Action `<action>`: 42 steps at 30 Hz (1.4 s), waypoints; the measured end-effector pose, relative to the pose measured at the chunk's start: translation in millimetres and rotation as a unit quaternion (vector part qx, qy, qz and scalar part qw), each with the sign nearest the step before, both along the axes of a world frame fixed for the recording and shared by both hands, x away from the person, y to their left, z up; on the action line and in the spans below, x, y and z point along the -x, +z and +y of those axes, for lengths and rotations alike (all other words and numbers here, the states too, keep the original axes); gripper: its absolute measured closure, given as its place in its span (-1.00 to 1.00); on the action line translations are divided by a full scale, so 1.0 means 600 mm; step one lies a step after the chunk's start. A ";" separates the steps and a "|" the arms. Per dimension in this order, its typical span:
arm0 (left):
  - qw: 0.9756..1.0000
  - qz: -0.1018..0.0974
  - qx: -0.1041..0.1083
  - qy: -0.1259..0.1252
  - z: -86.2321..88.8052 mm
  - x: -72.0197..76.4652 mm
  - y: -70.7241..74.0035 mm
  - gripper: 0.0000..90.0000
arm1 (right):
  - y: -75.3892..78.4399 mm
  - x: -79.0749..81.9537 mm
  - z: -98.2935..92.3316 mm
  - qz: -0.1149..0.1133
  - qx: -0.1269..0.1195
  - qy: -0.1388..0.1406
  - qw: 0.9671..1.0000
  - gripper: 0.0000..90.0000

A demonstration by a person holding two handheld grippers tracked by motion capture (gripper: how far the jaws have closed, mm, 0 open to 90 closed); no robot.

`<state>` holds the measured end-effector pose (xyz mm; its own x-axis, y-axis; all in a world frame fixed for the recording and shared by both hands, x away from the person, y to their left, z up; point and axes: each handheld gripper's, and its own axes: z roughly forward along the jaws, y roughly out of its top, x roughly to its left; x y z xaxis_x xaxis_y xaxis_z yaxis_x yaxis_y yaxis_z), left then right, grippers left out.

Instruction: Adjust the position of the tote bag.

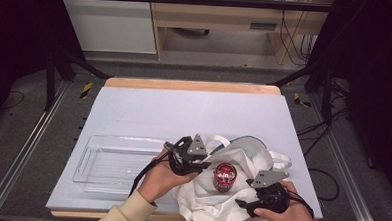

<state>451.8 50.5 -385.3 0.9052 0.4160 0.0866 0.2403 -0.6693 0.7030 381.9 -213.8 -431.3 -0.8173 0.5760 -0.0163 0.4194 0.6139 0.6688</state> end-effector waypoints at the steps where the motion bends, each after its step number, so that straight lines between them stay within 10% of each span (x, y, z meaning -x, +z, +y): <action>1: 1.000 0.002 0.001 -0.001 0.000 0.001 0.000 0.64 | 0.002 -0.001 0.002 0.000 0.004 -0.003 1.000 -0.43; 9: 1.000 0.003 0.002 -0.002 0.003 0.002 0.007 0.79 | -0.009 -0.005 0.009 0.016 0.021 -0.016 1.000 -0.53; 30: 1.000 0.006 0.003 0.024 0.014 -0.022 0.017 0.96 | -0.019 0.030 0.001 -0.011 0.075 -0.001 0.997 0.71; 42: 0.998 0.018 0.003 0.060 0.025 -0.058 0.001 0.97 | -0.003 0.033 -0.009 -0.025 0.059 -0.009 0.998 0.94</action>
